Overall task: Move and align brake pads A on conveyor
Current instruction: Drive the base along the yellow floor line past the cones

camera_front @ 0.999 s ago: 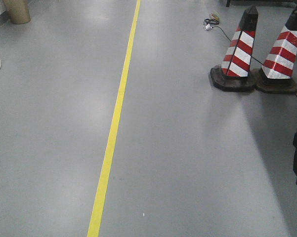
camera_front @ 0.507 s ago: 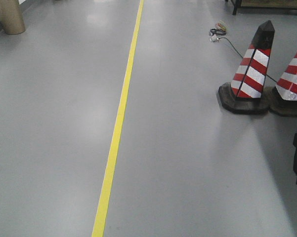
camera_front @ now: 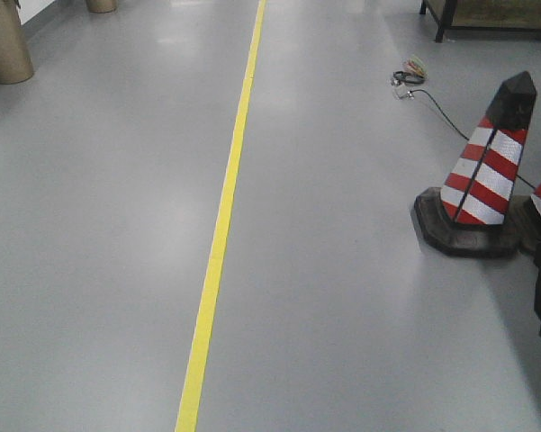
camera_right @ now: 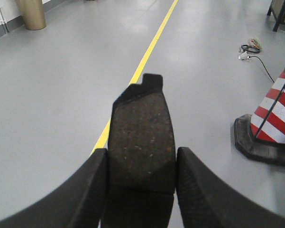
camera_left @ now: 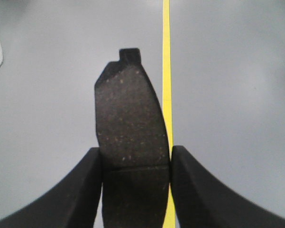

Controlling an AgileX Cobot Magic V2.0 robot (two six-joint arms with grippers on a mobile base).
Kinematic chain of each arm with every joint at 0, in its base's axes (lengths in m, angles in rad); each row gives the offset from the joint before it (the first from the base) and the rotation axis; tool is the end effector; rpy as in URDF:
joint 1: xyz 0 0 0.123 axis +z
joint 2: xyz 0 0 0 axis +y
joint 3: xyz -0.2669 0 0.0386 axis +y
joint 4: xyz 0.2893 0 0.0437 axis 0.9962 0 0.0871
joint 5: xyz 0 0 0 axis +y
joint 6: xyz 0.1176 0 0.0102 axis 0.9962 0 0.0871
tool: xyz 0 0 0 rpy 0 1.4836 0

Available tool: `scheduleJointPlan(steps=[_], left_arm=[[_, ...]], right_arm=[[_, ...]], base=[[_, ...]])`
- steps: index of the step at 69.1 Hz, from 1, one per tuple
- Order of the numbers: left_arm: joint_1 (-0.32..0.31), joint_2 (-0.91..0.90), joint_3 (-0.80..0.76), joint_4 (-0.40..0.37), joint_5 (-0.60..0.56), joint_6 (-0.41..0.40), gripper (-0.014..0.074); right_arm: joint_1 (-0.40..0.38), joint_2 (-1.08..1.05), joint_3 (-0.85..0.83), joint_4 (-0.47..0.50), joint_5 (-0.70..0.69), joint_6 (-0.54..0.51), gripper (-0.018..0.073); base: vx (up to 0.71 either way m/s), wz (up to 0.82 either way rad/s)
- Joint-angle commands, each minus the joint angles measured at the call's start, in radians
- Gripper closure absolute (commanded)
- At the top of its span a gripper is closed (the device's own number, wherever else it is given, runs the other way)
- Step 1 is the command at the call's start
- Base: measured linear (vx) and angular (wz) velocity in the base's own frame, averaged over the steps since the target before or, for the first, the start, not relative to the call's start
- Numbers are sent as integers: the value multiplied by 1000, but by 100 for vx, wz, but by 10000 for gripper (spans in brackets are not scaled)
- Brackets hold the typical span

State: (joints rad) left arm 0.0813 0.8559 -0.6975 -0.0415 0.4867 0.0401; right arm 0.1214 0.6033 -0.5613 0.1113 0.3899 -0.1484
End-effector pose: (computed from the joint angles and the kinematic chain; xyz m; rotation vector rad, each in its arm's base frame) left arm 0.2462 0.0178 0.2849 -0.0714 2.1272 0.0294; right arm 0.2019 0.0297 0.2980 -0.1878 1.9048 0.0917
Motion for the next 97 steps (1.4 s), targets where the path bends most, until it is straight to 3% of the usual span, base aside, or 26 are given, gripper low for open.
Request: scheduleJointPlan(steps=[1, 69, 97], left_arm=[[-3, -13, -27, -8, -82, 0, 482], [-3, -10, -27, -8, -82, 0, 482], [-3, -10, -27, -8, -81, 0, 482]], right_arm=[[-2, -1, -32, 1, -90, -10, 374], [-2, -1, -32, 1, -90, -10, 374], [-2, -1, -32, 1, -90, -10, 374]], base=[[59, 0], [54, -7], [46, -37]])
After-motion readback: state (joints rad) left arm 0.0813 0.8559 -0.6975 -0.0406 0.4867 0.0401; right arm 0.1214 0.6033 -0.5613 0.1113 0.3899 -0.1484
